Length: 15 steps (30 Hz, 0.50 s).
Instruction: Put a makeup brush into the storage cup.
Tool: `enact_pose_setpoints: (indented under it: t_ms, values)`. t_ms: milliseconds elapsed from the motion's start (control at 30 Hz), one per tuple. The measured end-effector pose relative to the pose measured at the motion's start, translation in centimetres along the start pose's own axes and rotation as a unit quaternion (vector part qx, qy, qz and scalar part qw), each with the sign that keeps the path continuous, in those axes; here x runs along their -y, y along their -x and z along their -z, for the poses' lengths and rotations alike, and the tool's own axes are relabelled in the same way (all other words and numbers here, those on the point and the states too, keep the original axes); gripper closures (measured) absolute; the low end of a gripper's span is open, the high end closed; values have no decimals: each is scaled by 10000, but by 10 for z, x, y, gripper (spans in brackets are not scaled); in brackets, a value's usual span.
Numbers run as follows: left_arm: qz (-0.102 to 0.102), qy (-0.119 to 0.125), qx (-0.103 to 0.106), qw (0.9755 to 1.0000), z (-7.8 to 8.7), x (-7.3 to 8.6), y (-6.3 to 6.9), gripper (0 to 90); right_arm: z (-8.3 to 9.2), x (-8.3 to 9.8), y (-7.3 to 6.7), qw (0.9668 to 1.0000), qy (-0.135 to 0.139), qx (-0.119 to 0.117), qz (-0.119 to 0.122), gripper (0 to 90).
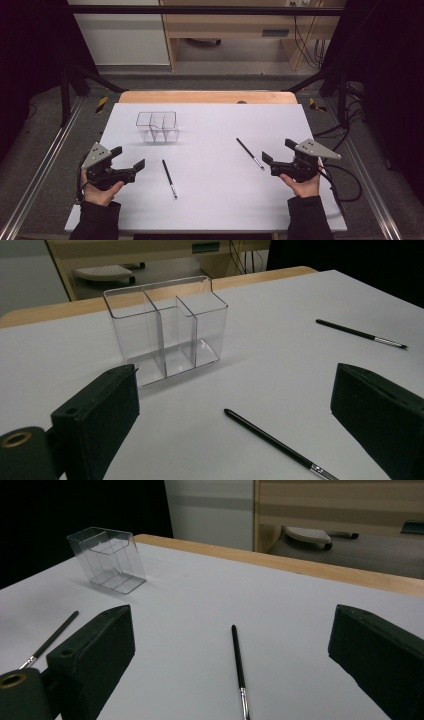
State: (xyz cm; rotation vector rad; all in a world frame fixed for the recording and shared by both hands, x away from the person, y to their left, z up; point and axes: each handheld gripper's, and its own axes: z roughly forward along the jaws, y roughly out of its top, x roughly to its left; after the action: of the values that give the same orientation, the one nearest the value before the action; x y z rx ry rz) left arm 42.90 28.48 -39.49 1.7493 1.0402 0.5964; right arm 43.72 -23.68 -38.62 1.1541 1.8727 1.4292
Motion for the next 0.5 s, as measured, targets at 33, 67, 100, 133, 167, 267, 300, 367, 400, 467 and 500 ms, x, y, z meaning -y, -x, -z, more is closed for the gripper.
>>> enact_pose_setpoints:
  t_ms: [33, 67, 100, 133, 167, 267, 300, 367, 400, 467, 500]
  values:
    - [-3, -19, -21, 10000, 0, 1, 0, 46, 0, 0, 1, 10000, -13, 15, 4, 55]
    - [2, -32, -37, 10000, -1, 1, 0, 46, 0, 0, 1, 10000, -47, 22, -3, 55]
    - [7, -51, -38, 10000, -1, 2, 0, 46, 0, 0, 1, 10000, -72, 39, 10, 56]
    - [17, -56, -47, 10000, -2, 3, 0, 46, 0, 0, 1, 9999, -96, 56, 25, 56]
    - [13, -73, -59, 10000, -2, 4, 0, 47, 0, 1, 1, 9999, -113, 48, 23, 57]
    - [-2, -131, -81, 9999, -4, 6, 0, 47, -2, 1, 1, 9998, -176, 70, 6, 62]
    - [-4, -150, -76, 9999, -4, 7, -1, 46, -2, 1, 1, 9998, -198, 85, 16, 67]
    - [13, -170, -69, 9998, -5, 7, 0, 46, -5, 1, 0, 9996, -273, 118, 3, 67]
    - [4, -181, -57, 9998, -6, 7, 0, 46, -6, 1, 0, 9995, -281, 115, 9, 68]
    - [-13, -194, -41, 9998, -7, 8, 2, 46, -7, 0, -2, 9994, -328, 100, 27, 68]
    - [-26, -214, -37, 9998, -7, 8, 2, 46, -8, 0, -3, 9994, -337, 85, 40, 68]
